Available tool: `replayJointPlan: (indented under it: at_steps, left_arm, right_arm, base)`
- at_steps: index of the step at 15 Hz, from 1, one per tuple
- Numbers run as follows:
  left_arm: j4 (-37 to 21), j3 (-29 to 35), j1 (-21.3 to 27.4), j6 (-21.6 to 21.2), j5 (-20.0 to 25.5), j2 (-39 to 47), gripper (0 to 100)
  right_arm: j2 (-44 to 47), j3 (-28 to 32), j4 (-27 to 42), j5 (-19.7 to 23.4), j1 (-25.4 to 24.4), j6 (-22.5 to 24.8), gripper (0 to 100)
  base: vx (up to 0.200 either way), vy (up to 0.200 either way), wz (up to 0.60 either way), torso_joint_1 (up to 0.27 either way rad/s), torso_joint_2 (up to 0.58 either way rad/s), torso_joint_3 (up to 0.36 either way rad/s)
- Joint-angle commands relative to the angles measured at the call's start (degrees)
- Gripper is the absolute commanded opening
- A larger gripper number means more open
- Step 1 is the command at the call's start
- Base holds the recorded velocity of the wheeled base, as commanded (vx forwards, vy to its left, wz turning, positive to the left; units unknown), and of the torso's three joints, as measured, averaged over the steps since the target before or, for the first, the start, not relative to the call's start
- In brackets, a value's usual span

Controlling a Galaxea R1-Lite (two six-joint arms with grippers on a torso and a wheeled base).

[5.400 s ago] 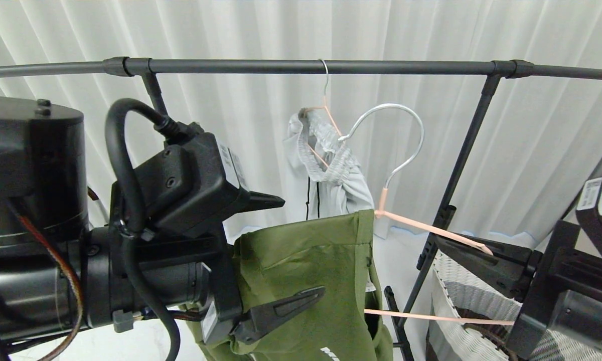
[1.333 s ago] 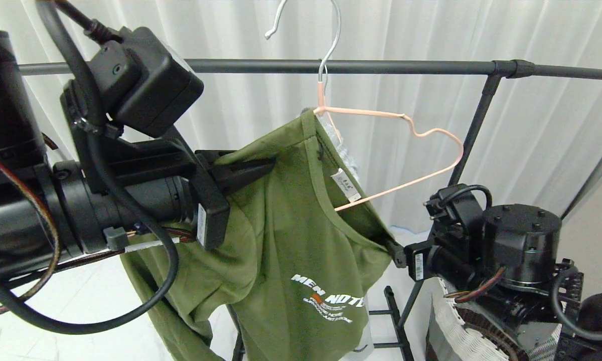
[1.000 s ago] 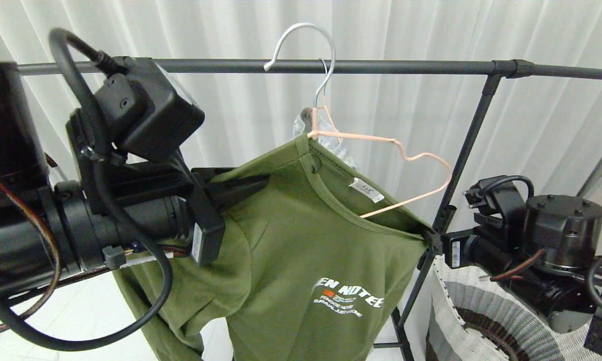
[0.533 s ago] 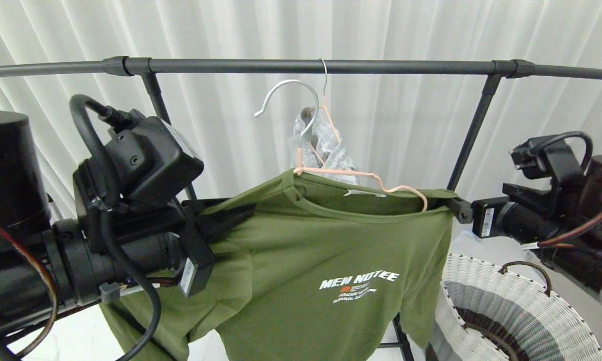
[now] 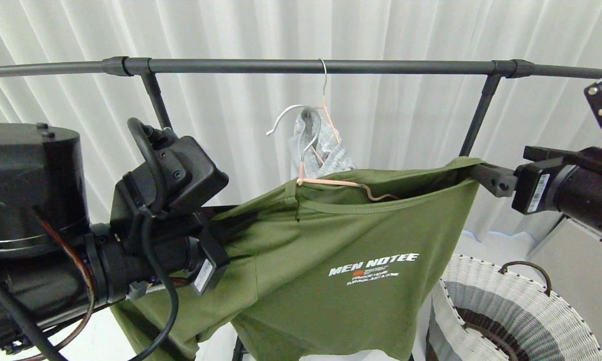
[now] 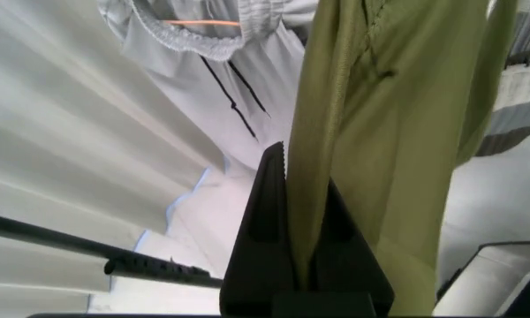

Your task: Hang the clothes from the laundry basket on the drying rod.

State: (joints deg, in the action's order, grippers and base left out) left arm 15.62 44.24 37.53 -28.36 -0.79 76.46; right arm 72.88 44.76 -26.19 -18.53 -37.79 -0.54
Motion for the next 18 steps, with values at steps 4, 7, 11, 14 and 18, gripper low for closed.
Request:
replayJointPlan:
  at_steps: [4, 7, 11, 14, 18]
  left_arm:
    - [4.3, 1.0, 0.8, 2.5, 0.4, 1.3, 0]
    - [5.0, -0.2, 1.4, 3.2, 0.4, 1.3, 0]
    - [5.0, -1.3, 1.4, 2.7, 0.4, 1.5, 0]
    - [5.0, -1.7, 1.6, 3.0, 0.4, 0.9, 0]
    - [5.1, -4.1, 2.6, 0.8, 6.0, -1.0, 0]
  right_arm:
    - [-7.0, -5.7, 2.9, 4.6, -1.2, 3.4, 100]
    - [-7.0, -5.5, 3.8, 8.5, -1.3, 5.9, 100]
    - [-7.4, -1.5, 11.7, 19.8, -2.1, 10.4, 100]
    - [-7.0, 1.3, 18.4, 23.2, -3.4, 13.5, 100]
    - [-2.4, 4.6, 21.1, 28.8, -3.3, 18.2, 100]
  base:
    - [0.0, 0.0, 0.0, 0.0, 0.0, 0.0]
    - [0.0, 0.0, 0.0, 0.0, 0.0, 0.0]
    - [0.0, 0.0, 0.0, 0.0, 0.0, 0.0]
    - [0.0, 0.0, 0.0, 0.0, 0.0, 0.0]
    - [0.0, 0.0, 0.0, 0.0, 0.0, 0.0]
